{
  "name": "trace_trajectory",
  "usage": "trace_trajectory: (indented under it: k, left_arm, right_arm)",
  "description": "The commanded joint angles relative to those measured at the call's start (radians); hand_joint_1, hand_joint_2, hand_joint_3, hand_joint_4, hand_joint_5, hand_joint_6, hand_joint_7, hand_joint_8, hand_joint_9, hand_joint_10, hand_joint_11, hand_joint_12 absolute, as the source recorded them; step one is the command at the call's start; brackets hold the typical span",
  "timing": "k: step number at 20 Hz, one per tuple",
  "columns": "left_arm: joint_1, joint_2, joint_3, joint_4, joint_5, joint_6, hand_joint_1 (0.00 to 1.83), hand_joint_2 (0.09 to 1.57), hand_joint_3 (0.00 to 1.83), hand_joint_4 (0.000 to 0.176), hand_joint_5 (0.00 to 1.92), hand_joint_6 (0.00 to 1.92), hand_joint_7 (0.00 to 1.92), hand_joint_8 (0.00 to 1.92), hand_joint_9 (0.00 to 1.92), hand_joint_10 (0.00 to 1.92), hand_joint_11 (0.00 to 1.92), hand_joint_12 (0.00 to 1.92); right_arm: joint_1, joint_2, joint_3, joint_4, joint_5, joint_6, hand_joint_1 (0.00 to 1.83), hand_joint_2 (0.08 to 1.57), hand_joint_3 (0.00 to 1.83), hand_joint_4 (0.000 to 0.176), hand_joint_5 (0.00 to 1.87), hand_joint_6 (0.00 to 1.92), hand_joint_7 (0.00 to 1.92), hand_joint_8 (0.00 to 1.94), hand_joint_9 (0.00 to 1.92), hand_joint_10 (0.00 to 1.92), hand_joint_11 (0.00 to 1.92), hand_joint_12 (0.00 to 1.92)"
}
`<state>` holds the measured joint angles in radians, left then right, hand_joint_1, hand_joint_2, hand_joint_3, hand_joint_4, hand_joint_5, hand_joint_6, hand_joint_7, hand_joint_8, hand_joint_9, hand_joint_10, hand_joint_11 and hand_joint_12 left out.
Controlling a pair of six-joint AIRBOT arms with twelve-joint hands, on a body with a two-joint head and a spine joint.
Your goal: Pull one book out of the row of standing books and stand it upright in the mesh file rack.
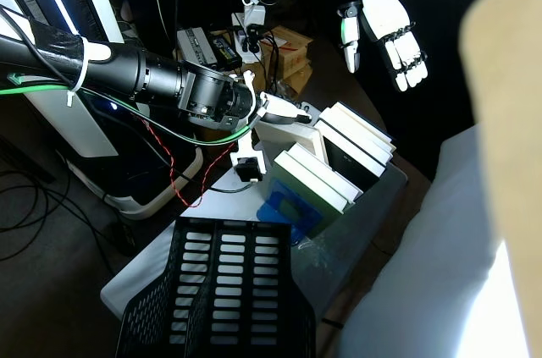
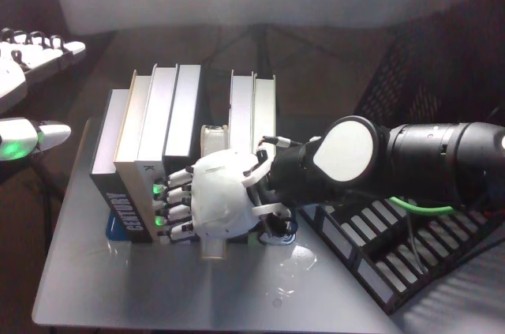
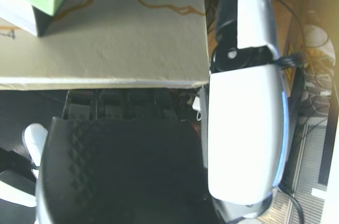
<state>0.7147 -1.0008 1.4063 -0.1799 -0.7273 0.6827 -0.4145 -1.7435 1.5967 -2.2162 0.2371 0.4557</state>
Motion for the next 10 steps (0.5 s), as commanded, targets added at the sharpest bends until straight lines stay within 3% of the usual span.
trace_trajectory:
  k: [1,2,3,4,5,6,7,8,9,10]
  left_arm:
    - [-0.004,0.021,0.001,-0.022,-0.113,0.002,0.58,1.31,0.0,0.077,0.0,0.0,0.0,0.0,0.0,0.0,0.01,0.01]
    - [-0.004,0.021,0.001,-0.022,-0.114,0.002,0.58,1.31,0.0,0.077,0.0,0.0,0.0,0.0,0.0,0.0,0.01,0.01]
    - [-0.004,0.021,0.001,-0.021,-0.113,0.002,0.58,1.31,0.0,0.082,0.0,0.0,0.0,0.0,0.0,0.0,0.01,0.01]
    - [-0.004,0.021,0.001,-0.021,-0.113,0.002,0.59,1.31,0.0,0.077,0.0,0.0,0.0,0.0,0.0,0.0,0.04,0.02]
    - [-0.005,0.02,0.001,-0.021,-0.113,0.002,0.6,1.31,0.0,0.072,0.0,0.0,0.0,0.0,0.0,0.0,0.02,0.03]
    - [-0.005,0.02,0.001,-0.021,-0.113,0.002,0.6,1.31,0.0,0.072,0.0,0.0,0.0,0.0,0.0,0.0,0.01,0.03]
    - [-0.004,0.021,0.001,-0.021,-0.113,0.002,0.6,1.31,0.0,0.066,0.0,0.0,0.0,0.0,0.0,0.0,0.0,0.09]
    - [-0.004,0.021,0.001,-0.021,-0.113,0.002,0.59,1.31,0.0,0.066,0.0,0.0,0.0,0.0,0.0,0.0,0.0,0.14]
    - [-0.004,0.021,0.001,-0.021,-0.114,0.002,0.6,1.31,0.0,0.063,0.0,0.0,0.0,0.0,0.0,0.0,0.0,0.23]
    - [-0.004,0.021,0.001,-0.021,-0.115,0.002,0.58,1.31,0.0,0.071,0.0,0.0,0.0,0.0,0.0,0.0,0.0,0.25]
  right_arm:
    - [-0.012,0.007,0.012,-0.065,-0.032,0.046,1.23,0.88,0.01,0.0,0.15,0.06,0.05,0.01,0.0,0.0,0.0,0.0]
    - [-0.012,0.007,0.012,-0.084,-0.032,0.066,1.23,0.88,0.01,0.0,0.15,0.06,0.05,0.01,0.0,0.0,0.0,0.0]
    - [-0.013,0.006,0.014,-0.093,-0.032,0.072,1.16,0.78,0.0,0.0,0.09,0.03,0.02,0.0,0.0,0.0,0.0,0.0]
    - [-0.013,0.006,0.016,-0.093,-0.031,0.073,1.21,0.87,0.01,0.003,0.17,0.07,0.08,0.03,0.04,0.02,0.0,0.0]
    - [-0.014,0.005,0.017,-0.093,-0.031,0.073,1.27,1.1,0.0,0.0,0.46,0.05,0.32,0.0,0.16,0.27,0.0,1.16]
    - [-0.014,0.005,0.017,-0.099,-0.031,0.073,1.3,1.01,0.0,0.0,0.8,0.12,0.69,0.16,0.38,0.9,0.17,1.72]
    - [-0.014,0.003,0.017,-0.11,-0.032,0.073,1.27,1.11,0.02,0.0,0.93,0.84,0.95,1.09,0.93,1.66,0.79,1.91]
    - [-0.014,0.003,0.019,-0.117,-0.035,0.073,1.2,1.06,0.0,0.0,1.09,0.81,1.25,1.45,1.21,1.74,1.12,1.92]
    - [-0.014,0.003,0.02,-0.117,-0.035,0.073,1.19,1.05,0.0,0.0,1.12,0.79,1.37,1.54,1.33,1.77,1.27,1.92]
    - [-0.013,0.003,0.022,-0.117,-0.035,0.073,1.2,1.04,0.0,0.0,1.22,0.64,1.47,1.54,1.46,1.73,1.43,1.92]
